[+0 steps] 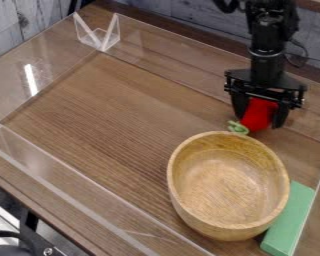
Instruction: Move the red fruit to the right side of the table
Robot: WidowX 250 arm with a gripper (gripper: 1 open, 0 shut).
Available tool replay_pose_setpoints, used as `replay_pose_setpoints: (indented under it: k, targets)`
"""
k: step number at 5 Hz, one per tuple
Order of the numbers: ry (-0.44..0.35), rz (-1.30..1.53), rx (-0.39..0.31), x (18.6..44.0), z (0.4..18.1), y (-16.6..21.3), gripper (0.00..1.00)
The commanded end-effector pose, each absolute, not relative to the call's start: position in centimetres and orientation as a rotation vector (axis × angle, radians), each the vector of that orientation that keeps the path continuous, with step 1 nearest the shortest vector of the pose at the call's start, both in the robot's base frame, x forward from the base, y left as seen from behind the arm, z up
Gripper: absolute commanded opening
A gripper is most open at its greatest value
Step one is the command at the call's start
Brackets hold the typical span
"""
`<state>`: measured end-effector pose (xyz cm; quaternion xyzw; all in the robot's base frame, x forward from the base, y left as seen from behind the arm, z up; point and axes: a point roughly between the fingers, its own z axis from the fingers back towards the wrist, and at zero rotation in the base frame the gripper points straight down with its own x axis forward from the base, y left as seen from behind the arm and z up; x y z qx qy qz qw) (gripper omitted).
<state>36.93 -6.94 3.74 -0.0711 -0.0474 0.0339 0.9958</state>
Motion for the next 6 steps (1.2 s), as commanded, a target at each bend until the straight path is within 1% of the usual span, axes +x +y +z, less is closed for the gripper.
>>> replay_pose_setpoints:
  k: [1,2,3,4,5,6]
  targets:
    - [-0.144,0.094,-0.148,37.5,4.8,-6.2,0.0]
    - [-0.129,0.062,-0.151,37.2,4.8,-7.4,1.0]
    - [-0.116,0.031,-0.16,36.6,5.1,-8.6,1.0]
    - [-0.133,0.093,-0.172,36.2,6.2,-7.6,1.0]
    - [-0.18,0.159,-0.188,35.7,8.4,-6.5,1.0]
    - [-0.234,0.178,-0.223,34.5,11.8,-3.9,1.0]
